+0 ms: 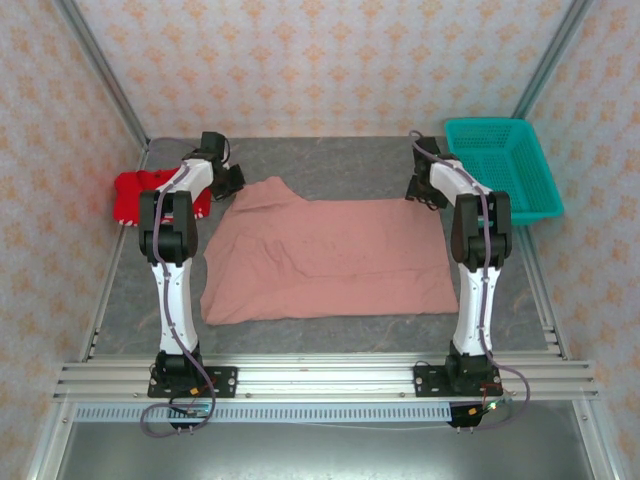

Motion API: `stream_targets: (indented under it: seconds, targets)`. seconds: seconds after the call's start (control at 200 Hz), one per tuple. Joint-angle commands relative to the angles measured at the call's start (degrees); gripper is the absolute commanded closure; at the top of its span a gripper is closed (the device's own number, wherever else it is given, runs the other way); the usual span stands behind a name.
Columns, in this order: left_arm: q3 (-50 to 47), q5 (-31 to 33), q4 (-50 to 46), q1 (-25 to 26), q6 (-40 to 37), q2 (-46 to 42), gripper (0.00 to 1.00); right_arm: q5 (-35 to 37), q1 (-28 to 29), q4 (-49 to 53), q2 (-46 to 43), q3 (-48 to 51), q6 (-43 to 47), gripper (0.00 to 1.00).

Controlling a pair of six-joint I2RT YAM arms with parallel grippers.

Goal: Fold the inside-out t-shirt
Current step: Fold the T-shirt at the center of the table.

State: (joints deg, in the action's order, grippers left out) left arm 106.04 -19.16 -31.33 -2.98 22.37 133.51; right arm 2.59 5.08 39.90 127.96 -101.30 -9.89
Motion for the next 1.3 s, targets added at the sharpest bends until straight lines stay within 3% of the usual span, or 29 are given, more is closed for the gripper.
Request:
stream_targets:
  seconds: [0.0, 0.27, 0.746, 1.006, 1.296]
  targets:
    - [1.28, -0.84, -2.64, 0.35, -0.93, 0.43, 1.0, -0.34, -0.68, 3.83, 3.06, -3.53, 0.54, 0.34]
    - [1.28, -1.23, -2.96, 0.35, -1.36, 0.26, 1.0, -1.93, -1.13, 8.62, 7.31, -9.05, 0.73, 0.45]
    - [3.51, -1.86, -4.13, 0.35, -1.39, -1.72, 1.0, -1.76, -1.21, 9.23, 8.06, -12.0, 3.45, 0.81]
    - [-0.38, -3.15, -1.9, 0.36, 0.03, -10.5, 1.0, -0.23, -1.21, 5.09, 2.12, -7.44, 8.01, 0.96]
    - [-14.14, -4.53, 3.49, 0.52, 2.58, -25.31, 1.0, -0.78, -1.21, -0.91, -10.17, 4.59, 10.47, 0.99]
